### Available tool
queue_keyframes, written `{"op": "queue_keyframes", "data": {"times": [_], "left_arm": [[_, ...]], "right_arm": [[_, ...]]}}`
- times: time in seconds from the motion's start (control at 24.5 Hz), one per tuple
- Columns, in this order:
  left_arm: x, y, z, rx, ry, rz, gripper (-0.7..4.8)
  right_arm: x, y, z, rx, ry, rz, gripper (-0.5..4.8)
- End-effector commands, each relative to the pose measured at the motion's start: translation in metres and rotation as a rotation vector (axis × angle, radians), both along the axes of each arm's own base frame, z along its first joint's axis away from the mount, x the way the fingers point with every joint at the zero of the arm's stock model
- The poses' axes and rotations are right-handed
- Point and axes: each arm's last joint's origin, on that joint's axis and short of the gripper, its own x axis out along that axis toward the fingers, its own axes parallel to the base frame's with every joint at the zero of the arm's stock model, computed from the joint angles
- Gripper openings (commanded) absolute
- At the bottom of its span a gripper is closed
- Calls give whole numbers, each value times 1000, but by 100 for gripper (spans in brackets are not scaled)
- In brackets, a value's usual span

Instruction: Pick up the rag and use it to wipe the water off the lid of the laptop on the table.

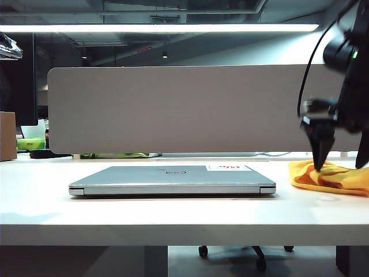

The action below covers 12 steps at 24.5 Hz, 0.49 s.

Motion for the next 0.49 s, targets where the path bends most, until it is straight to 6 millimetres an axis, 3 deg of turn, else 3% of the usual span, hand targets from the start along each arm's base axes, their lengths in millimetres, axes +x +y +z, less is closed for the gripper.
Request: {"op": "queue_keyframes", "data": {"times": [0.04,0.08,0.16,0.2,0.24,0.37,0.49], "left_arm": [[0,0,2,0,-14,-8,21],[0,0,2,0,-14,-8,21],[0,0,2,0,-14,-6,21],[0,0,2,1,-14,-4,21],[0,0,2,1,-14,-5,21],[0,0,2,1,-14,-4,21],[0,0,2,1,-14,-5,21]], "right_arm": [[5,0,-10,-15,24,-3,479],[5,0,-15,-19,45,-5,479],[4,1,-15,-3,65,3,140],[4,2,-13,10,71,11,48],[5,4,-8,23,73,21,-3],[13,16,13,45,36,54,-8],[25,39,47,60,-61,112,-8]]}}
